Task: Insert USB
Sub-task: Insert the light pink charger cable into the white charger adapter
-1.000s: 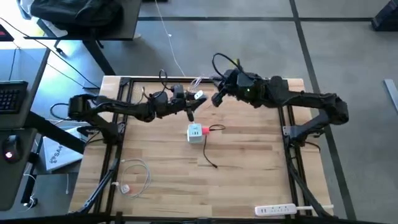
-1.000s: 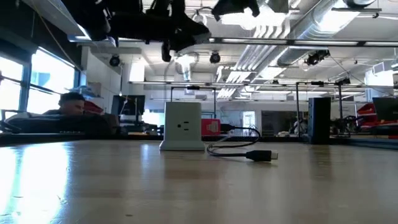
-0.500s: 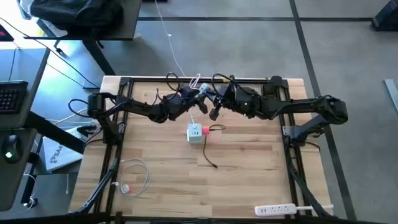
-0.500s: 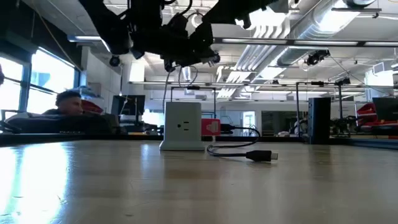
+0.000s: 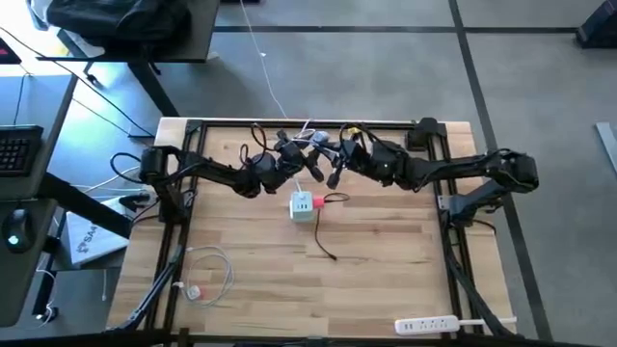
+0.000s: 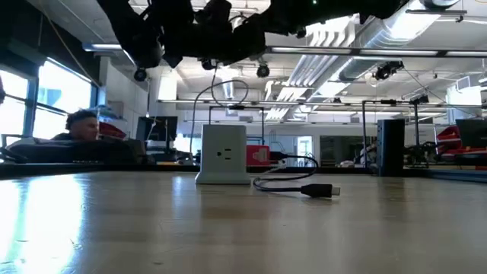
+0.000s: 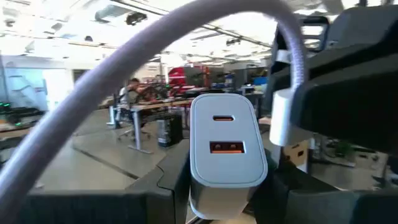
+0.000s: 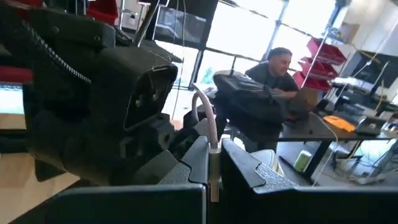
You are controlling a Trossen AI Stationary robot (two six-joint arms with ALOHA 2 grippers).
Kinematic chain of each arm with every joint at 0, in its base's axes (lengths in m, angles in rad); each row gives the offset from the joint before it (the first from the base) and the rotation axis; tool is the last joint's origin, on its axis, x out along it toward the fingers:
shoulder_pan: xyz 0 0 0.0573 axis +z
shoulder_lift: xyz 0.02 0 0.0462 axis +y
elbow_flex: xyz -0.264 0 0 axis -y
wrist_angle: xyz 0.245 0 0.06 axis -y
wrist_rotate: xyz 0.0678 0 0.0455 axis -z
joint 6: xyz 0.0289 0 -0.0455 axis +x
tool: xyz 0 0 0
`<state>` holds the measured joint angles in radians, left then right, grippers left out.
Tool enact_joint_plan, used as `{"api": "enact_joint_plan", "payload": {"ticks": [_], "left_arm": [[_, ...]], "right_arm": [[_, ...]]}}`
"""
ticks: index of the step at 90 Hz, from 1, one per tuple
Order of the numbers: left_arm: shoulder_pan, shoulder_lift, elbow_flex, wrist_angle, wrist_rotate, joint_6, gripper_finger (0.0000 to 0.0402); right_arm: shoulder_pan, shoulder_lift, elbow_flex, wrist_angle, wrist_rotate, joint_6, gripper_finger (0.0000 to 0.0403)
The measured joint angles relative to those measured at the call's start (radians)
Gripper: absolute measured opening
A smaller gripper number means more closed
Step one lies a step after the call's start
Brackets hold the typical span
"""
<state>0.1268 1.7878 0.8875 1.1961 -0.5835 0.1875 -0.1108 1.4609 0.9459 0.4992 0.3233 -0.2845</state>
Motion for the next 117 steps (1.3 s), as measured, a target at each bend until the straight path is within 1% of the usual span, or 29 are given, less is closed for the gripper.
{"api": "enact_joint_plan", "payload": {"ticks": [7, 19, 53, 73, 89, 104, 112, 117], "left_arm": [[-0.001, 0.0, 0.0, -0.007, 0.001, 0.0, 0.0101], [-0.006, 0.0, 0.0, -0.006, -0.009, 0.01, 0.0101], [-0.001, 0.0, 0.001, -0.011, -0.002, -0.003, 0.0101], [0.016, 0.0, 0.001, -0.03, -0.001, -0.05, 0.0101], [0.031, 0.0, 0.001, -0.049, 0.026, -0.055, 0.0101], [0.041, 0.0, 0.001, -0.073, 0.028, 0.014, 0.0101], [0.047, 0.0, 0.001, -0.078, 0.018, 0.058, 0.0101], [0.051, 0.0, -0.001, -0.079, 0.013, 0.065, 0.0101]], "right_arm": [[-0.007, 0.009, 0.0, 0.004, 0.005, -0.008, 0.0], [-0.014, 0.026, 0.001, 0.036, -0.021, -0.012, 0.0], [-0.022, 0.028, 0.001, 0.081, -0.044, -0.06, 0.0], [-0.034, 0.028, 0.001, 0.1, -0.05, -0.082, 0.0], [-0.056, 0.032, 0.001, 0.099, -0.084, -0.08, 0.0], [-0.066, 0.032, 0.001, 0.087, -0.087, -0.054, 0.0], [-0.068, 0.032, 0.003, 0.086, -0.067, -0.03, 0.0], [-0.068, 0.032, 0.02, 0.055, -0.054, -0.029, 0.0]]}}
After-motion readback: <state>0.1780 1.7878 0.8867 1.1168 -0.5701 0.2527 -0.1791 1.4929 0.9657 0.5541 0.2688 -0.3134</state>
